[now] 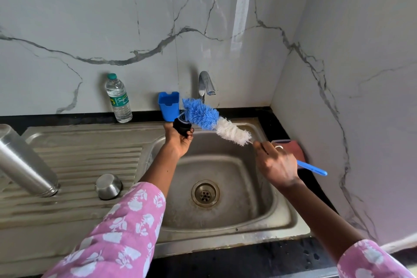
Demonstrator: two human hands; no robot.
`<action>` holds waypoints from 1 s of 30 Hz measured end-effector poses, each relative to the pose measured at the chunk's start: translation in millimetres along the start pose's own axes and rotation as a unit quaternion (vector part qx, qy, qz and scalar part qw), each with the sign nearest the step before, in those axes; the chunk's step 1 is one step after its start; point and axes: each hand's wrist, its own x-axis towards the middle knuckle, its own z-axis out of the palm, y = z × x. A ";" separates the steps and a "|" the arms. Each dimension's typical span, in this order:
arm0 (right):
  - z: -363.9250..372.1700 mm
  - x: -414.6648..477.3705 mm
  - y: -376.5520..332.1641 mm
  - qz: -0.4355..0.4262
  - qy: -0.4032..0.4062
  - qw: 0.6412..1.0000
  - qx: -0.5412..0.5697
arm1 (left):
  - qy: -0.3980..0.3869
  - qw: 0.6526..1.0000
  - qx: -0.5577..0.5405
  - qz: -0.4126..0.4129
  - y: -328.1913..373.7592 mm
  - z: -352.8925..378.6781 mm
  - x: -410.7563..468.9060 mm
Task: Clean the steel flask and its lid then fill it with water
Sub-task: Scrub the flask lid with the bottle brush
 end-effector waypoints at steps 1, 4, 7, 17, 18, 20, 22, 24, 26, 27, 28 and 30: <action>0.3 0.7 -0.2 0.001 0.000 1.000 0.001 | 0.000 1.000 0.005 -0.001 -0.8 -0.2 -0.8; 1.7 6.1 -0.7 0.002 -0.006 1.000 0.000 | -0.009 0.998 0.062 0.004 -8.3 3.3 -4.9; 1.7 9.7 -2.1 0.011 -0.016 1.000 -0.002 | -0.012 0.997 0.075 0.014 -9.9 8.5 -8.8; -1.4 1.1 -6.3 0.018 0.001 1.000 0.008 | 0.004 0.996 0.091 0.019 -8.5 -1.7 -7.8; -1.4 4.1 -8.7 0.022 -0.001 1.000 0.008 | -0.002 0.994 0.109 0.021 -11.5 -0.8 -8.9; -0.7 7.3 -12.1 0.031 -0.011 0.999 0.005 | -0.011 0.991 0.133 0.024 -13.9 1.4 -10.0; 0.3 5.4 -12.3 0.035 -0.018 0.999 0.010 | -0.008 0.992 0.124 0.026 -11.2 2.4 -10.3; -1.2 2.2 -10.9 0.033 -0.018 0.999 0.024 | 0.001 0.995 0.100 0.029 -6.5 0.7 -9.6; -4.0 -0.4 -9.6 0.024 -0.004 0.999 0.030 | 0.012 0.996 0.082 0.031 -3.4 -2.5 -9.5; -5.1 -0.4 -9.3 0.019 0.004 0.999 0.032 | 0.016 0.997 0.071 0.028 -3.3 -3.8 -8.8; -5.9 0.0 -9.7 0.012 0.011 0.999 0.033 | 0.018 0.998 0.062 0.021 -4.3 -4.7 -8.4; -5.5 2.7 -11.4 0.002 0.018 1.000 0.025 | 0.015 0.998 0.067 0.015 -7.6 -4.9 -7.5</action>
